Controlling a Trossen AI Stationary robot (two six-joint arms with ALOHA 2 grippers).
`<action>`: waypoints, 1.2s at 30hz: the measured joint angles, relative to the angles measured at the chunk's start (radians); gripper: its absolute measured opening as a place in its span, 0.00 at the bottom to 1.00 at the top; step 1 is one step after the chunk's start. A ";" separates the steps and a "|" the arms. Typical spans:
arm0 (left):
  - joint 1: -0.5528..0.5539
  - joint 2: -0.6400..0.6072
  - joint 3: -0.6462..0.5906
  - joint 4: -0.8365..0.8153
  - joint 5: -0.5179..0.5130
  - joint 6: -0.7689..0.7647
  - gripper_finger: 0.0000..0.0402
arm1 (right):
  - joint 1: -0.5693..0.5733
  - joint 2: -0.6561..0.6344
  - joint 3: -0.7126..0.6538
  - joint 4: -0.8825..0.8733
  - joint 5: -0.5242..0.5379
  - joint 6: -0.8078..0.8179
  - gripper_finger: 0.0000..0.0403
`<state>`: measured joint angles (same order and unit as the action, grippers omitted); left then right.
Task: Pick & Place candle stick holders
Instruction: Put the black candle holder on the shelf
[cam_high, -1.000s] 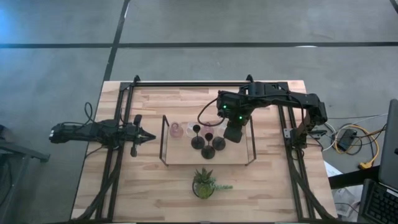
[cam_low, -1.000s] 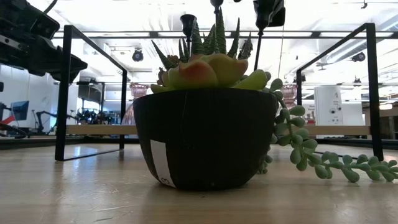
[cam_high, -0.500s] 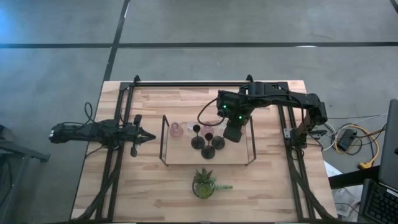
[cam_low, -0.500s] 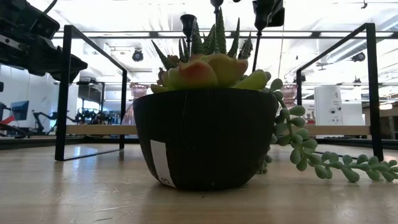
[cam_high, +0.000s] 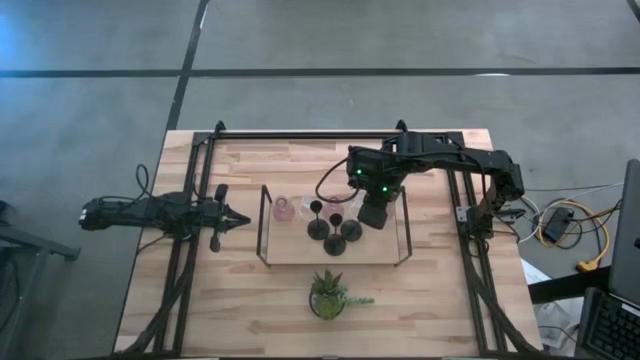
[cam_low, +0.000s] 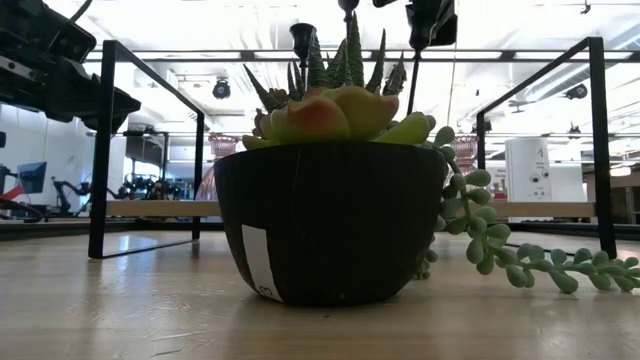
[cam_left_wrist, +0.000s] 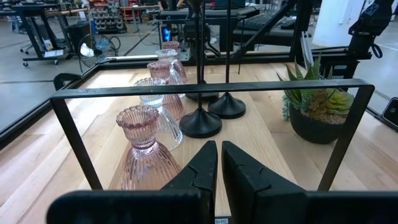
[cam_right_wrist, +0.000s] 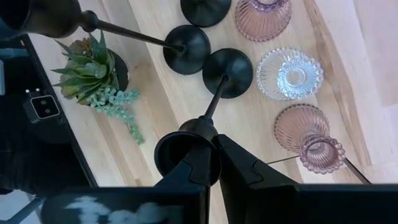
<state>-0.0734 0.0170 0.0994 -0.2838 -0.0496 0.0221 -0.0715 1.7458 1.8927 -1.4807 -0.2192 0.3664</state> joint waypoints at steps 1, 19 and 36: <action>0.000 0.000 0.000 0.000 0.000 0.000 0.07 | 0.000 0.000 0.000 -0.001 0.000 0.000 0.03; 0.000 0.000 0.000 0.000 0.003 0.000 0.07 | -0.018 -0.001 -0.002 0.019 0.010 0.023 0.03; 0.000 0.000 0.000 0.000 -0.001 0.000 0.07 | -0.017 0.000 -0.003 0.035 0.017 0.020 0.10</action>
<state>-0.0731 0.0174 0.0994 -0.2836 -0.0509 0.0219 -0.0887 1.7459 1.8899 -1.4460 -0.2019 0.3866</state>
